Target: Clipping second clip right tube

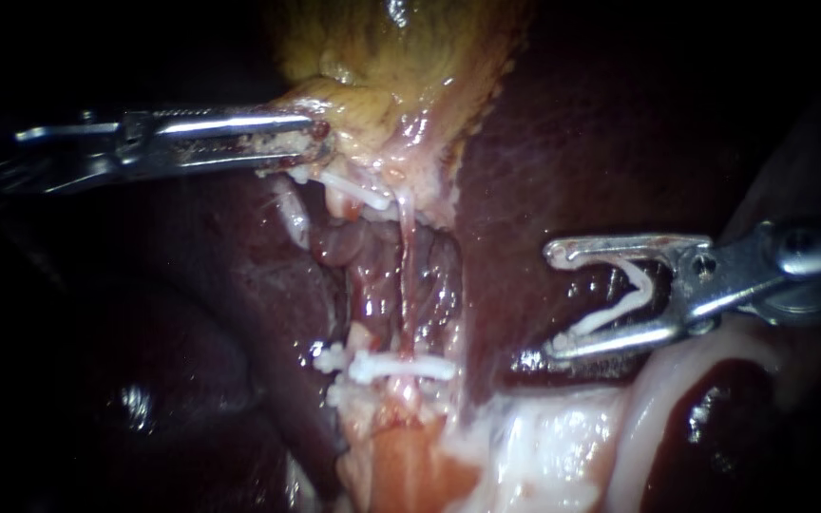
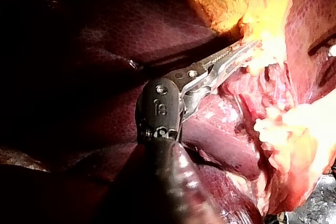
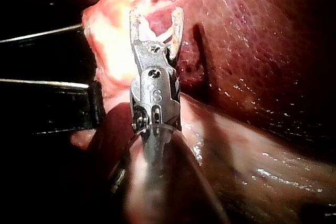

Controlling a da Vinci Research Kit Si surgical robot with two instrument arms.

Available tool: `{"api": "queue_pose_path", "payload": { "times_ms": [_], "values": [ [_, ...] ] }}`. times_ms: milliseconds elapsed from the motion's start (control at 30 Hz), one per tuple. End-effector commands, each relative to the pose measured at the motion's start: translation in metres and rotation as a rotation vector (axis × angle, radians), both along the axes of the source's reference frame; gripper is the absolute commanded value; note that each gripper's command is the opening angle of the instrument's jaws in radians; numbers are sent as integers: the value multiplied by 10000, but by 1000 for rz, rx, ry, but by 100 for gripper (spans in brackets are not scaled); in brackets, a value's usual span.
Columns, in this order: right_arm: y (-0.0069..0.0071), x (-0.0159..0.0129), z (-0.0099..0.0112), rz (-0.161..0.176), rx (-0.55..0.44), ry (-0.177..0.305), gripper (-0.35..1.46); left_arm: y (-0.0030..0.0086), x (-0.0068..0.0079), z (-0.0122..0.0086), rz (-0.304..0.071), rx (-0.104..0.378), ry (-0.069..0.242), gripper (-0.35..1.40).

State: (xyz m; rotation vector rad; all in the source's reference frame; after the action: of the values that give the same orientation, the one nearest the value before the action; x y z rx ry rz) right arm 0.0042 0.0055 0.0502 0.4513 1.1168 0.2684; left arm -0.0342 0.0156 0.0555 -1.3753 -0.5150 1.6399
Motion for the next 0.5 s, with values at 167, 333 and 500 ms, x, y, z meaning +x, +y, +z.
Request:
{"api": "queue_pose_path", "payload": {
  "times_ms": [167, 333, 500],
  "values": [
    [0, 0, 0, 0, 0, 0, 50, 6, 26, -27, 8, 13, -9, -35],
    [0, 0, 0, 0, 0, 0, 50, 14, 54, -61, -24, -1, -29, -35],
    [1, 3, -1, -1, 2, 1, 50, 17, 58, -67, -28, -11, -28, -35]
  ]
}}
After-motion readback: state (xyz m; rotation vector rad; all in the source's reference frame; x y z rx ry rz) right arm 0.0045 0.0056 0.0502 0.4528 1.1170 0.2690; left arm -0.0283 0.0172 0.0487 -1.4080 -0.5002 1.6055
